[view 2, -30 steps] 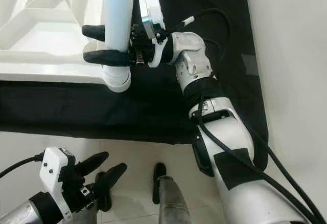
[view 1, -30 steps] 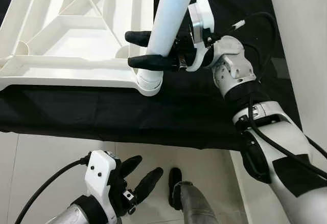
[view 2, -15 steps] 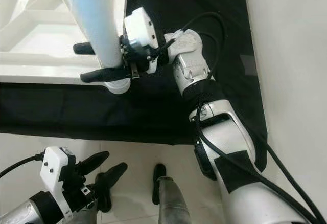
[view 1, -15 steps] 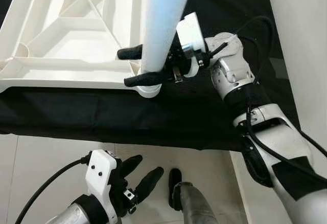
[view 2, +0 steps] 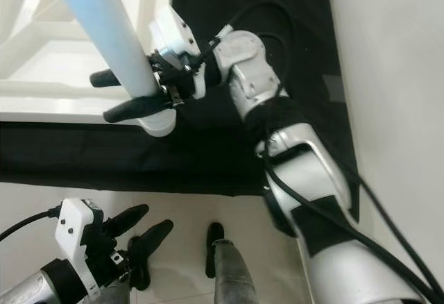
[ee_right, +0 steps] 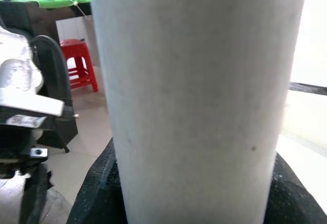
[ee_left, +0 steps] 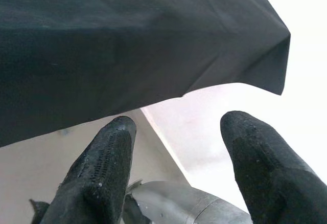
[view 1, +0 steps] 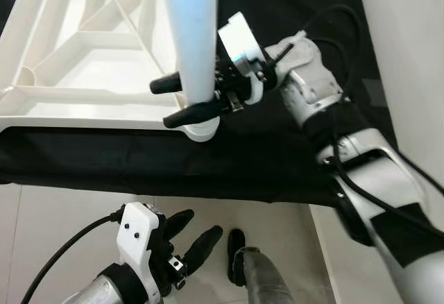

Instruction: Building children table

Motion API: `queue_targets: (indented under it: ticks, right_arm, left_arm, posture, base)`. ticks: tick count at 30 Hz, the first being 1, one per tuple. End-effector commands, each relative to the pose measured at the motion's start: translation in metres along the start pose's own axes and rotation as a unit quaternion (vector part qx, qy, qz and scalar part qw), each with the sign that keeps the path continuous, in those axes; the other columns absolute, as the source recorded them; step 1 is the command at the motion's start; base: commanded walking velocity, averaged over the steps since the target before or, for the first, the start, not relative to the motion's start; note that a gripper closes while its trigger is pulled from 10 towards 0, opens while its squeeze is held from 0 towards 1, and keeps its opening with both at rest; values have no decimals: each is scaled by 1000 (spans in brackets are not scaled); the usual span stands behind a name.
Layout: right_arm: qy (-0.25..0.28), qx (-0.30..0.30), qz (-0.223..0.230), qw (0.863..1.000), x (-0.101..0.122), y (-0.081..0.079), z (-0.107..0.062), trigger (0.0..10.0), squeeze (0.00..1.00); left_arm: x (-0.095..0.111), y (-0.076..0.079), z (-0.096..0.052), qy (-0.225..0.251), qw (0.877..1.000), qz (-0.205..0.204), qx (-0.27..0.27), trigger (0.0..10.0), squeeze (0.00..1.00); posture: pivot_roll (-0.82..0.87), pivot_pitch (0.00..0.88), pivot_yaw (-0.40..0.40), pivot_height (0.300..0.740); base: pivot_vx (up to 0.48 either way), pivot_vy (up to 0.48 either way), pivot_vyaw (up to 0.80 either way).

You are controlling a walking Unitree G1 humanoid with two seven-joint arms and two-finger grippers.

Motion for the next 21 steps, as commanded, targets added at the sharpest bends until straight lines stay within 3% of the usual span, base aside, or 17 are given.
queue_targets:
  ticks: [1,6,12,16,17,21]
  right_arm:
    - [6,-30,125,992,-39,-13,1,10000,0]
    - [33,-114,157,980,-36,7,3,10000,0]
    - [22,-142,159,977,-45,8,4,10000,0]
    - [49,-127,153,979,-40,5,3,10000,0]
    - [74,-94,138,983,-32,-2,1,10000,0]
    - [58,-30,92,994,-30,-19,0,10000,0]
  left_arm:
    - [-7,2,-1,-10,1000,-16,-2,10000,0]
    - [-6,2,-2,-8,1000,-17,-1,10000,0]
    - [-6,2,-2,-8,1000,-17,-1,10000,0]
    - [-6,1,-2,-8,1000,-17,-1,10000,0]
    - [-6,2,-2,-8,1000,-16,-1,10000,0]
    - [-6,2,-2,-9,1000,-16,-1,10000,0]
  posture:
    - [90,478,-100,740]
    - [88,477,-102,740]
    - [90,478,-100,740]
    - [91,478,-99,740]
    - [94,478,-98,740]
    - [94,478,-95,740]
  base:
    - [0,0,0]
    - [0,0,0]
    - [0,0,0]
    - [0,0,0]
    - [0,0,0]
    - [0,0,0]
Point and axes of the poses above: a point about 5 cm out from each wrist's last joint towards the gripper, its own z axis pointing out of the wrist towards the gripper, its own x axis along the axis of the wrist's last joint, y = z × x, the point moved 5 cm from there along z, pointing out of the wrist towards the gripper, and after that the axes turned 9 degrees about -z, right-handed, at the moved point
